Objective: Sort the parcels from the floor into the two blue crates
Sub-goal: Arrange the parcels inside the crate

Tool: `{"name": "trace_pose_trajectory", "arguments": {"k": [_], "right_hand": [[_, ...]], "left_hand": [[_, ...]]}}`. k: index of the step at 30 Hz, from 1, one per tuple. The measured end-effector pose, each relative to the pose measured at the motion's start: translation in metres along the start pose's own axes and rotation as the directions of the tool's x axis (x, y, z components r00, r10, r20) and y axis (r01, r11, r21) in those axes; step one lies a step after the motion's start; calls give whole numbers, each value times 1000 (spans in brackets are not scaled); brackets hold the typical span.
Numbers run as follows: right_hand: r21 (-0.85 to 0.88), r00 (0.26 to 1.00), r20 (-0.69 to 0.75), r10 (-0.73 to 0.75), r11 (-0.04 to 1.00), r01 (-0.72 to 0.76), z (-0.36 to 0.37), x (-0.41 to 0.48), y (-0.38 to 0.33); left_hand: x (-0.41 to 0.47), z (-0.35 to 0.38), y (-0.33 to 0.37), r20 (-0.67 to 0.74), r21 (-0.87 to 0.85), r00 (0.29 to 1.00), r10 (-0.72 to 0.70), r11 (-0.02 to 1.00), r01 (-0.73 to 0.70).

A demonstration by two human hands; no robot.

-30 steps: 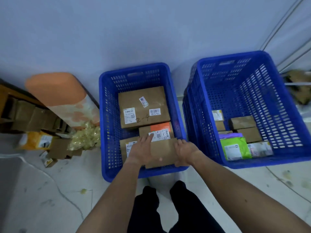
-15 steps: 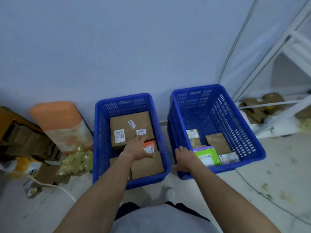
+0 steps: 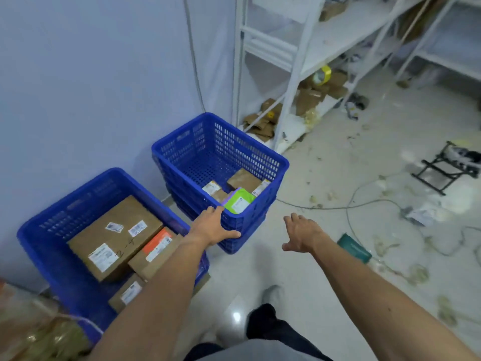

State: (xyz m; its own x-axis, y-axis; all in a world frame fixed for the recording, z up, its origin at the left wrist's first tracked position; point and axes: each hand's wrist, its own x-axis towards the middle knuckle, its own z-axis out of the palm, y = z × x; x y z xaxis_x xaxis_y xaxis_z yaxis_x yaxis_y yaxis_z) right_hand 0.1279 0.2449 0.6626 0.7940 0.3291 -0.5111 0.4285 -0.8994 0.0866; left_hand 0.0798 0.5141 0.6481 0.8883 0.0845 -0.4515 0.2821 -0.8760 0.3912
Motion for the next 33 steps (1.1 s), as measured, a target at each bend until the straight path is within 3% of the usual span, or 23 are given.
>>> {"name": "trace_pose_trajectory", "arguments": {"k": [10, 19, 26, 33], "right_hand": [[212, 950, 29, 310, 927, -309, 61, -106, 158], [375, 892, 45, 449, 820, -432, 146, -184, 327], [373, 909, 35, 414, 839, -397, 188, -185, 412], [310, 948, 89, 305, 896, -317, 203, -123, 477]], "left_hand": [[5, 64, 167, 140, 121, 959, 248, 956, -265], [18, 180, 340, 333, 182, 916, 224, 938, -296], [40, 252, 420, 378, 117, 914, 150, 971, -207], [83, 292, 457, 341, -4, 935, 102, 994, -107]]}}
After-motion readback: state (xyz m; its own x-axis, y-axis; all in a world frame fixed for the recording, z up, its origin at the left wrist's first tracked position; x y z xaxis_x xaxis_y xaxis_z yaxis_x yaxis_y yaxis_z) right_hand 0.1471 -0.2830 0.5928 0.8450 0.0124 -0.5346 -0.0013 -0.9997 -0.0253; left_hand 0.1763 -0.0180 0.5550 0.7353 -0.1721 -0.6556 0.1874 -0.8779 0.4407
